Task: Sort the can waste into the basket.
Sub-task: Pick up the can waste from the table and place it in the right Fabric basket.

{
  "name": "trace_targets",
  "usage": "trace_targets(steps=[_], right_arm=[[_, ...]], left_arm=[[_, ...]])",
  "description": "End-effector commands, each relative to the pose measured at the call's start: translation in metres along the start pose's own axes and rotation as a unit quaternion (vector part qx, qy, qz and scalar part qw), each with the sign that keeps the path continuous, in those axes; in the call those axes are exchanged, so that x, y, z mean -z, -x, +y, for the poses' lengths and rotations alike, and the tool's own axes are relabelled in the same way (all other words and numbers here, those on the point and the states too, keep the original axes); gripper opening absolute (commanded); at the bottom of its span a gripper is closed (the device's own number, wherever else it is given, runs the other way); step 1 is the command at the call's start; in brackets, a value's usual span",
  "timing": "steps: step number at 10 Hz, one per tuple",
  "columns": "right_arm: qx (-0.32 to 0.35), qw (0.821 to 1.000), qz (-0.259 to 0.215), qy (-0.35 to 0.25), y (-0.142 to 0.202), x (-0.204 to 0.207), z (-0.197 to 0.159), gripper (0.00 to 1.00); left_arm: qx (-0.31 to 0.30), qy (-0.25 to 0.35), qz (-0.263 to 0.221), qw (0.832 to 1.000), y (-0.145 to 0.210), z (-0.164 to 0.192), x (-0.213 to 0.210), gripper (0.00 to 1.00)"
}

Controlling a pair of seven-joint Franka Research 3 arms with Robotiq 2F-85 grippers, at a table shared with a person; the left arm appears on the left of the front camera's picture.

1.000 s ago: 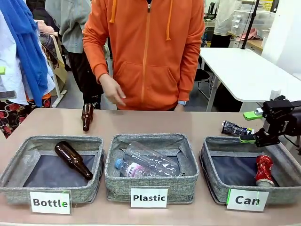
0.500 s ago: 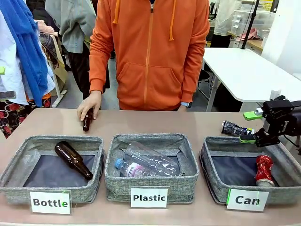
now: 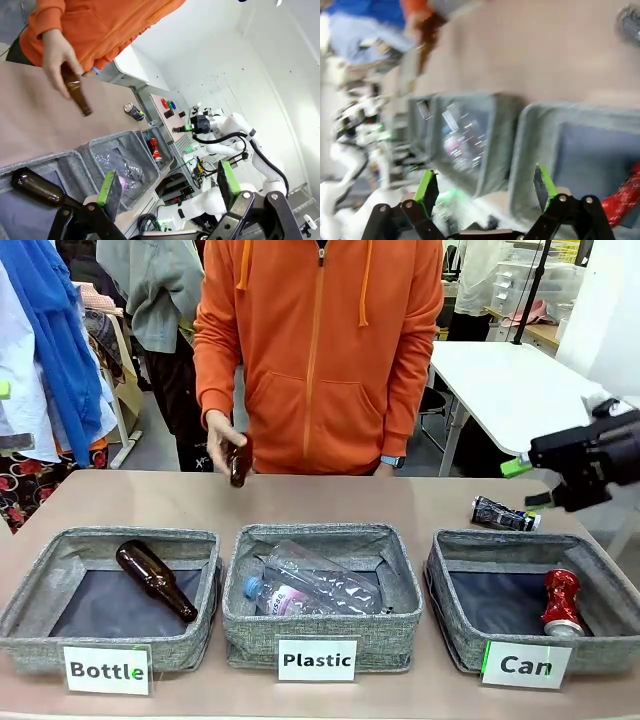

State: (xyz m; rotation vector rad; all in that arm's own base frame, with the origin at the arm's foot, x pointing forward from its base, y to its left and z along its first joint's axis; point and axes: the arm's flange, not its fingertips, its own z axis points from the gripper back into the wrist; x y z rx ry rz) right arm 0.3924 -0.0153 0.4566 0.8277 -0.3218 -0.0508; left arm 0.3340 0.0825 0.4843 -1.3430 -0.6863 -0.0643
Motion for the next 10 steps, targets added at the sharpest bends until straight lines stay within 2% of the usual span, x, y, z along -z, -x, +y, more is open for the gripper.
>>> trace_targets(steps=[1,2,3,4,5,6,8,9,10], right_arm=[[0.051,0.961,-0.004,0.273,-0.026,0.004,0.005,1.0],[0.061,0.93,-0.014,0.362,-0.037,0.008,0.005,1.0],[0.065,0.906,-0.026,0.417,-0.049,0.013,0.006,1.0],[0.044,0.899,-0.007,0.437,-0.058,0.018,0.004,1.0],[0.011,0.914,-0.023,0.404,-0.06,0.019,0.008,1.0],[-0.007,0.952,-0.069,0.299,-0.048,0.008,0.001,1.0],[-0.007,0.952,-0.069,0.299,-0.048,0.008,0.001,1.0],[0.0,0.937,-0.062,0.344,-0.051,0.016,-0.004,1.0],[-0.041,0.935,-0.008,0.352,-0.066,0.013,-0.012,1.0]], left_arm=[[-0.005,0.01,-0.008,1.0,-0.002,-0.003,0.001,1.0],[-0.005,0.01,-0.008,1.0,-0.002,-0.003,0.001,1.0],[-0.005,0.01,-0.008,1.0,-0.002,-0.003,0.001,1.0],[-0.005,0.01,-0.008,1.0,-0.002,-0.003,0.001,1.0],[-0.005,0.01,-0.008,1.0,-0.002,-0.003,0.001,1.0],[-0.005,0.01,-0.008,1.0,-0.002,-0.003,0.001,1.0],[-0.005,0.01,-0.008,1.0,-0.002,-0.003,0.001,1.0],[-0.005,0.01,-0.008,1.0,-0.002,-0.003,0.001,1.0],[0.0,0.0,0.0,1.0,0.0,0.0,0.0,1.0]])
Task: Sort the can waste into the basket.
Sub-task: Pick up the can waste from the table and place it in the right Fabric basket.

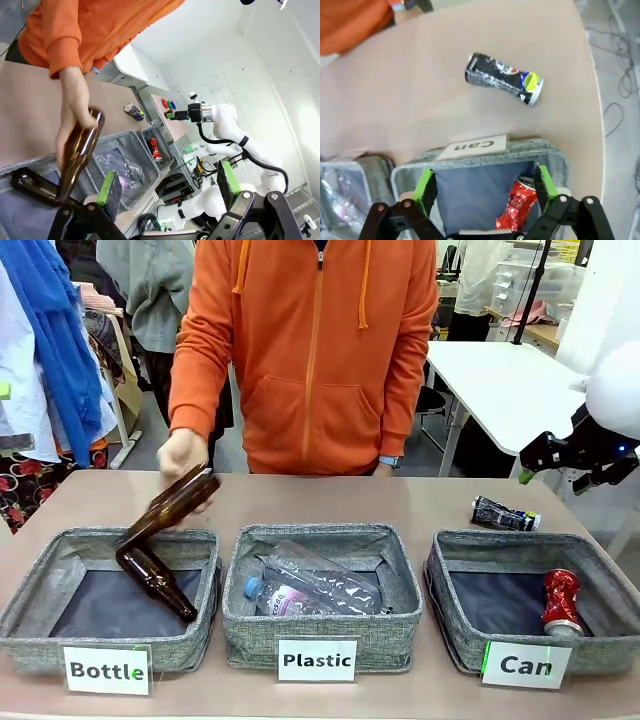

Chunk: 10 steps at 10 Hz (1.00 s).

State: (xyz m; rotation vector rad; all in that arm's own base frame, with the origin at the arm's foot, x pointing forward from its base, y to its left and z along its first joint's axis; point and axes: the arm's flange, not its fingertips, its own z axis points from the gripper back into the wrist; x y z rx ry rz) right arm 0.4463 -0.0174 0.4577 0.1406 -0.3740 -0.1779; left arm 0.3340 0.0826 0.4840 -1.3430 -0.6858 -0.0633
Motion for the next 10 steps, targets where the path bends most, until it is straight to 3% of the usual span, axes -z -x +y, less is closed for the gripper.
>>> trace_targets(steps=[1,3,4,7,9,10], right_arm=[[-0.14,0.989,0.05,-0.01,-0.031,0.008,-0.006,1.0],[-0.287,0.955,0.072,0.011,-0.067,0.031,0.002,1.0],[-0.302,0.949,0.079,0.037,-0.087,0.048,0.004,1.0],[-0.418,0.902,0.106,-0.019,-0.117,0.09,0.019,1.0],[-0.441,0.89,0.117,-0.013,-0.122,0.117,0.018,1.0],[-0.436,0.892,0.119,-0.014,-0.122,0.128,0.017,1.0]], left_arm=[[0.01,0.026,0.04,0.999,-0.014,-0.031,-0.036,1.0],[0.009,-0.044,-0.006,0.999,-0.03,-0.049,-0.107,1.0],[-0.004,-0.063,-0.014,0.998,-0.024,-0.046,-0.123,1.0],[-0.086,-0.083,-0.02,0.993,0.008,-0.048,-0.159,1.0],[-0.111,-0.102,0.002,0.989,0.036,-0.037,-0.166,1.0],[-0.124,-0.115,0.015,0.986,0.045,-0.029,-0.164,1.0]])
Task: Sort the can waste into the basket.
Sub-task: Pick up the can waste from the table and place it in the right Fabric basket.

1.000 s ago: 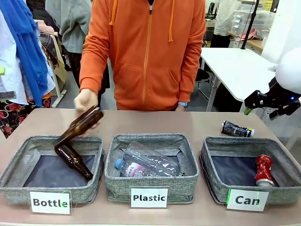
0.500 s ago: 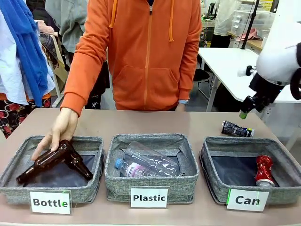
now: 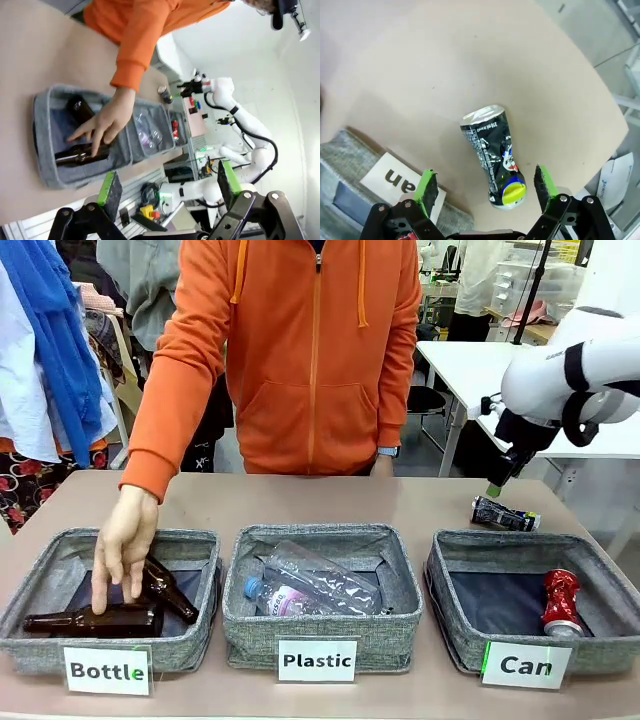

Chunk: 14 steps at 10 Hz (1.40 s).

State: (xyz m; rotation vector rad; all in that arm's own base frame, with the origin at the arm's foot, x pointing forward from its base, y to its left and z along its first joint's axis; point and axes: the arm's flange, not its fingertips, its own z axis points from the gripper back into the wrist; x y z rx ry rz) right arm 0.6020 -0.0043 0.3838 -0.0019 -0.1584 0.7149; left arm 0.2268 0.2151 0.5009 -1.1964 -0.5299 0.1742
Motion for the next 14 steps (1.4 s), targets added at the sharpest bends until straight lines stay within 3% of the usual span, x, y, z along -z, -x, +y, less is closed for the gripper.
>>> trace_targets(steps=[1,5,6,8,10,12,13,14], right_arm=[[-0.01,1.0,-0.008,-0.009,0.001,0.003,-0.011,1.0],[-0.017,0.999,0.003,-0.05,0.004,0.025,-0.011,1.0],[-0.012,0.999,0.002,-0.047,0.003,0.032,-0.01,1.0],[-0.005,0.999,-0.012,-0.035,0.002,0.043,-0.008,1.0],[-0.011,0.999,-0.024,-0.022,-0.005,0.058,-0.007,1.0],[-0.001,1.0,-0.007,-0.017,-0.013,0.078,-0.014,1.0],[-0.006,1.0,-0.004,-0.023,-0.013,0.083,-0.015,1.0],[-0.007,1.0,-0.006,-0.026,-0.012,0.084,-0.015,1.0]], left_arm=[[-0.013,-0.013,0.024,1.0,0.012,0.002,0.01,1.0],[0.012,-0.015,0.052,0.998,0.005,0.004,0.043,1.0],[0.001,0.012,0.077,0.997,0.005,0.006,0.068,1.0],[-0.002,0.042,0.175,0.984,0.016,0.011,0.141,1.0],[-0.003,0.034,0.233,0.972,0.024,0.015,0.186,1.0],[-0.003,0.039,0.286,0.957,0.041,0.014,0.22,1.0],[0.024,0.012,0.303,0.953,0.054,0.016,0.236,1.0],[-0.012,0.033,0.278,0.96,0.017,0.01,0.213,1.0]])
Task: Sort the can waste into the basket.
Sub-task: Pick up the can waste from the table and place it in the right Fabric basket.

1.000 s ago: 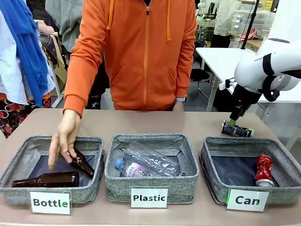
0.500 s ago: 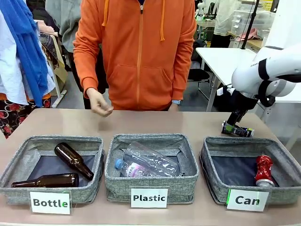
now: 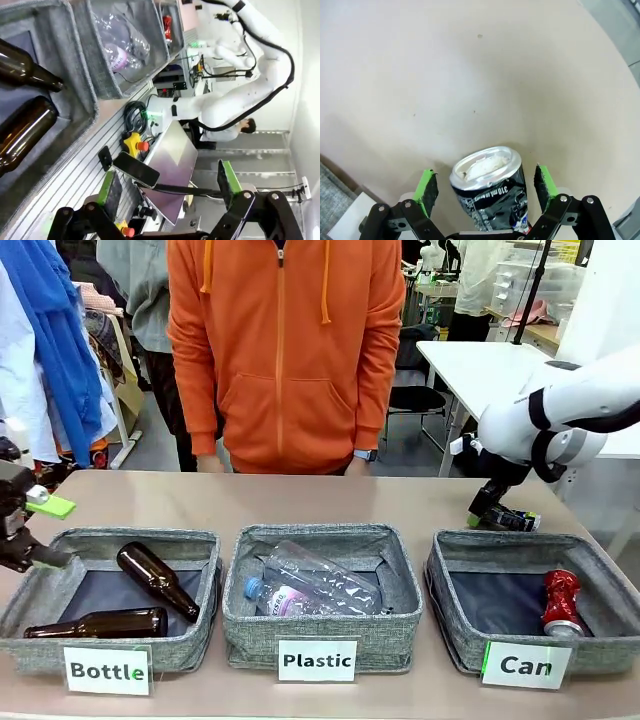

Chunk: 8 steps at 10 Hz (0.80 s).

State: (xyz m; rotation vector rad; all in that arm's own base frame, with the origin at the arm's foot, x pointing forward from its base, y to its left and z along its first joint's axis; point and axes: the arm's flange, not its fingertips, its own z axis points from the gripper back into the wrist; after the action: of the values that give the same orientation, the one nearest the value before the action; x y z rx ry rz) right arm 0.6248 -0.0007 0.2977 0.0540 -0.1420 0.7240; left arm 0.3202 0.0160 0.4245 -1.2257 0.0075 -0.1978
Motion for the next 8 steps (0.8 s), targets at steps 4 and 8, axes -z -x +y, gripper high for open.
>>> trace_targets(steps=[4,8], right_arm=[[0.003,1.0,0.023,-0.005,-0.0064,0.0,-0.006,0.4],[0.005,0.999,0.035,-0.02,-0.005,-0.0015,-0.0077,0.0]], left_arm=[[-0.004,0.011,-0.024,1.0,0.0069,-0.001,-0.0176,1.0],[-0.004,0.011,-0.024,1.0,0.0069,-0.001,-0.0176,1.0]])
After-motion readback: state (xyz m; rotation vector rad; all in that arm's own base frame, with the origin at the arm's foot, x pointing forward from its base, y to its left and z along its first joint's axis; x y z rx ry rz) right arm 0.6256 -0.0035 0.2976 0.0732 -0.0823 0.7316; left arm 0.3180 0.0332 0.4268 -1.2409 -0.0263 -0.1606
